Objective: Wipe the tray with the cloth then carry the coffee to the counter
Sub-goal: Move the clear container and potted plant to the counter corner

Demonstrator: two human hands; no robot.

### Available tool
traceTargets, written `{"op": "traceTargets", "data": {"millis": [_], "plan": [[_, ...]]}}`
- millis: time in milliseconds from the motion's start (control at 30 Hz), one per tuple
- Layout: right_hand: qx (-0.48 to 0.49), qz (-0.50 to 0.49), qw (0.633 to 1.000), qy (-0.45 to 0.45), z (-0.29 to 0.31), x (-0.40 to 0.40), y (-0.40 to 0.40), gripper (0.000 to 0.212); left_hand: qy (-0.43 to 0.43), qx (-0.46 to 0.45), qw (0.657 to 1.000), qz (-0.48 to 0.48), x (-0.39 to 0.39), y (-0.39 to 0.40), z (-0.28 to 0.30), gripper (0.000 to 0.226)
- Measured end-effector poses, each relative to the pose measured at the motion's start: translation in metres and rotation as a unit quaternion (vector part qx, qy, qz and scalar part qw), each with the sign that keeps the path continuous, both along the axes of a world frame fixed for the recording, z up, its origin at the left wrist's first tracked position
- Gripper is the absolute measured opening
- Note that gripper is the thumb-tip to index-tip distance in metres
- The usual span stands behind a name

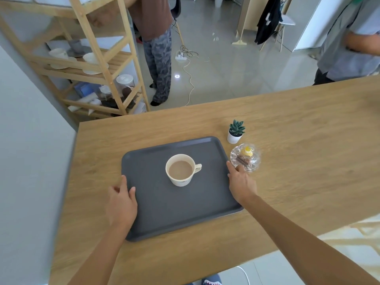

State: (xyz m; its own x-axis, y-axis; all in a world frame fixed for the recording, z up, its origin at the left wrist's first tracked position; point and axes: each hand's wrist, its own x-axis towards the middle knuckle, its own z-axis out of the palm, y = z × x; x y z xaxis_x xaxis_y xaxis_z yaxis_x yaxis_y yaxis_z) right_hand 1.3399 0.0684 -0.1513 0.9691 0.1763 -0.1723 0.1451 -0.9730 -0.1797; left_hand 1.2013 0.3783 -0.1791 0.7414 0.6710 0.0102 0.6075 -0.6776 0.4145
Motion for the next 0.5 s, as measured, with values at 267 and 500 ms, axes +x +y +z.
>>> {"op": "traceTargets", "data": {"millis": [267, 500], "plan": [[0.249, -0.095, 0.958, -0.103, 0.004, -0.017, -0.058, 0.022, -0.372, -0.061, 0.916, -0.136, 0.008, -0.11, 0.084, 0.053], [0.305, -0.096, 0.947, 0.004, 0.015, 0.029, -0.105, 0.07, -0.17, -0.241, 0.888, -0.353, 0.113, -0.223, 0.085, 0.048]]}}
